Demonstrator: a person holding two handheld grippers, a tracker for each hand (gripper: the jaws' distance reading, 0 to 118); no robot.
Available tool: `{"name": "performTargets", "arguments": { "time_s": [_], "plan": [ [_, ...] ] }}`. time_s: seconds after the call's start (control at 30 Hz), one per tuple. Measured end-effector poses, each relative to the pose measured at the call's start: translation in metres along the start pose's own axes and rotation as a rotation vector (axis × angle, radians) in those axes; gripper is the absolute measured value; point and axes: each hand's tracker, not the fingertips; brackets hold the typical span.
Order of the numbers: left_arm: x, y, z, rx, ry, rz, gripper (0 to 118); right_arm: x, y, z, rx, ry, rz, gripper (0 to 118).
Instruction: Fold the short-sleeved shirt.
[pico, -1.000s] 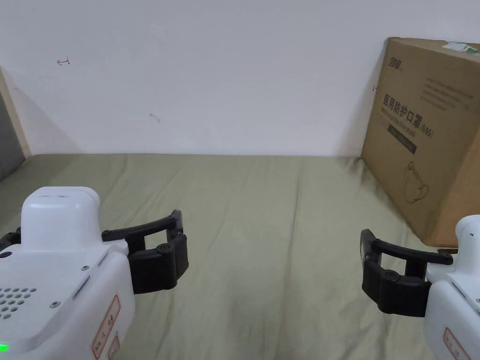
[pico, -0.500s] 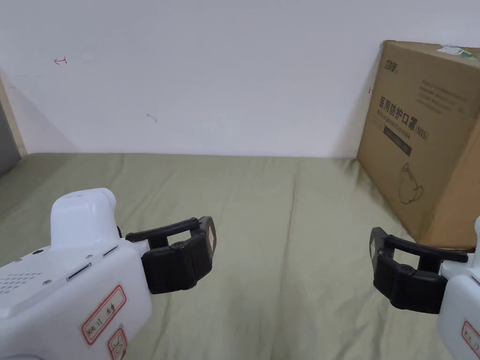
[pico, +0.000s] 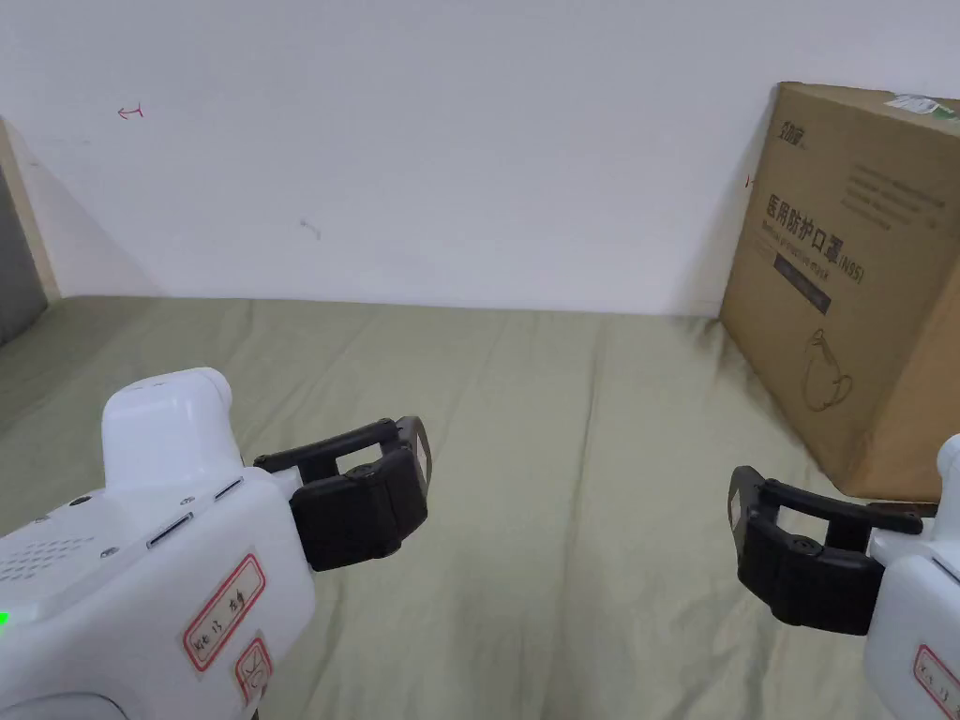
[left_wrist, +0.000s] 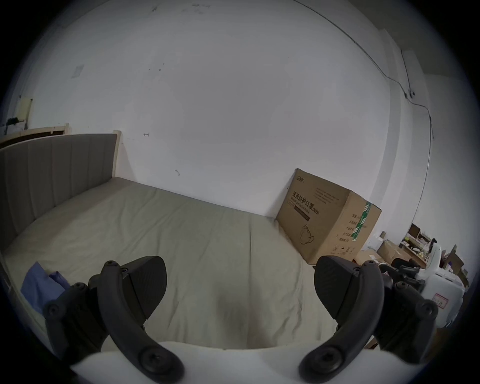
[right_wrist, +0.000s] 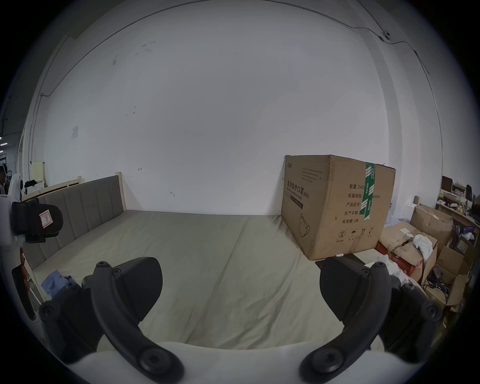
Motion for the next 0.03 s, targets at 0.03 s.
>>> {"name": "performTargets", "arguments": {
  "time_s": [0.03],
  "plan": [
    [0.0003, -0.0010, -0.0016, -0.007, 0.007, -0.004, 115, 0.0002, 0.0002, -0.0004, -0.001, -0.004, 0.001, 118]
  ]
}}
